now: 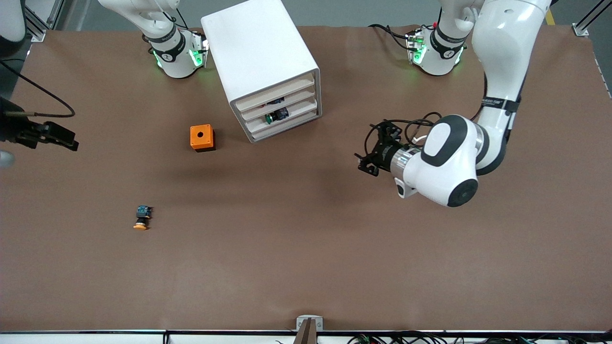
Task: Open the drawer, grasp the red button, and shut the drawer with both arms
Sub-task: 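Grasp the drawer front with the left gripper while the right gripper approaches, then pull the drawer open with the left gripper while the right gripper reaches in, then release the drawer with the left gripper while the right gripper reaches inside, then grasp the red mushroom button in the drawer with the right gripper, then lift the button with the right gripper while the left gripper nears the drawer, then lower the button with the right gripper while the left gripper shuts the drawer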
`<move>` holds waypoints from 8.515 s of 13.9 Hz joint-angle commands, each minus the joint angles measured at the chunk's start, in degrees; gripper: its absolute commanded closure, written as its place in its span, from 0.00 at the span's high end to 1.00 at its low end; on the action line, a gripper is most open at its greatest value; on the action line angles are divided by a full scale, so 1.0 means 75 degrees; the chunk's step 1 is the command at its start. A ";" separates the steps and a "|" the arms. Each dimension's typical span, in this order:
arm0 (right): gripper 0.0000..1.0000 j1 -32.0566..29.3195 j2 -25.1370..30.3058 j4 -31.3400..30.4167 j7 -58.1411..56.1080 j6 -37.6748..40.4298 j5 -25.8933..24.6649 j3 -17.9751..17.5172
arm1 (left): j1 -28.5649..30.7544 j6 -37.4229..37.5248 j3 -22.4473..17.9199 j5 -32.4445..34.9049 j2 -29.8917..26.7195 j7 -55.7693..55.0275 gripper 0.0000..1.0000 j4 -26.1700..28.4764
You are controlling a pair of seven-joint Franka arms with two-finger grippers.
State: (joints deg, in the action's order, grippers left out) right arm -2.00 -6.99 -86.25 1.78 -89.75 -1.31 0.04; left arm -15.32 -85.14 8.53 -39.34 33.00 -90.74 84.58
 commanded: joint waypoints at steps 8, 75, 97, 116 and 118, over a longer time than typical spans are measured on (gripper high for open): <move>0.99 0.0477 -0.1094 0.0074 0.2548 -0.0198 0.0313 -0.0275 | -0.1225 0.0091 -0.0059 -0.1832 0.1014 -0.3823 0.93 -0.0157; 0.04 0.0714 -0.1986 -0.1510 1.2016 -0.3306 -0.0482 -0.5502 | -0.1097 -0.1115 -0.2216 0.2222 0.0874 0.5557 0.99 -0.1575; 0.03 -0.0050 -0.4001 -0.0910 -0.0905 -0.3888 0.1264 -0.0346 | -0.4460 -0.2499 -0.1349 0.2199 0.1085 0.4612 1.00 -0.0942; 1.00 -0.0039 -0.4319 -0.0887 -0.0999 -0.4288 0.1323 -0.0217 | -0.3221 -0.2534 -0.1570 0.2956 0.0326 0.3521 1.00 -0.0989; 1.00 0.0066 -0.3735 -0.0887 -0.1023 -0.3926 0.1265 -0.0170 | -0.2531 -0.2522 -0.1583 0.3928 -0.0109 0.3532 1.00 -0.0989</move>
State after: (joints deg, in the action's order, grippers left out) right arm -2.48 -39.86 -92.31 -5.01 -122.12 7.55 -2.00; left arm -37.23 -104.70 -3.30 -15.24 36.64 -63.81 75.74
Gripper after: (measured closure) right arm 0.000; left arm 0.000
